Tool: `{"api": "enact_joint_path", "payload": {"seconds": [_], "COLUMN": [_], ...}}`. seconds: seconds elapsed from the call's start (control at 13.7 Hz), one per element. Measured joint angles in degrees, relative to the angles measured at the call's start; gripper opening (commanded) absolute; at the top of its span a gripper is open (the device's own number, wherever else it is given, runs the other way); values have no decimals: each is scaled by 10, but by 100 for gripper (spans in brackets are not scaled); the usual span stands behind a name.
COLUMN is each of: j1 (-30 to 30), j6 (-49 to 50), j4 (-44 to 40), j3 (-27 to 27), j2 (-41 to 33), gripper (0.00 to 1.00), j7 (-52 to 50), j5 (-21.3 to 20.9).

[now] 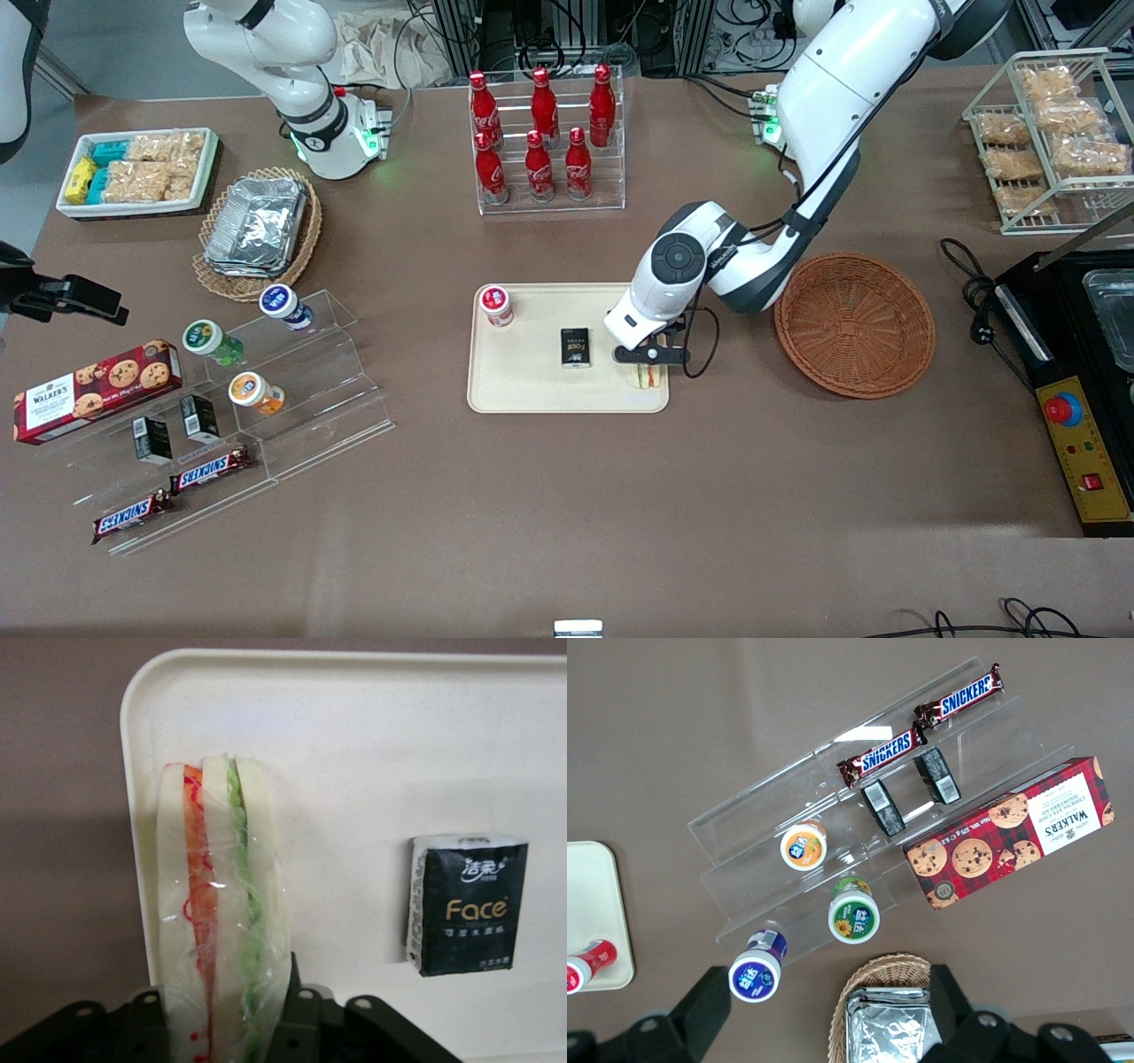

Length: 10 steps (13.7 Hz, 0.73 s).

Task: Place sandwich from basket to tray

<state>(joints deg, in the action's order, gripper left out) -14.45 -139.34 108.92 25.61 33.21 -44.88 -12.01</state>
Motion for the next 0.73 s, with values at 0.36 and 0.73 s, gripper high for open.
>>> {"api": "enact_joint_path", "payload": {"seconds": [0.36,0.73], "j1": [5,57], "j6": [40,153], "j4": [-27,-38], "j3": [-2,-5], "j2": [-36,-141], "gripper": [100,100], "j7": [-21,-24], "j5": [-2,8]}}
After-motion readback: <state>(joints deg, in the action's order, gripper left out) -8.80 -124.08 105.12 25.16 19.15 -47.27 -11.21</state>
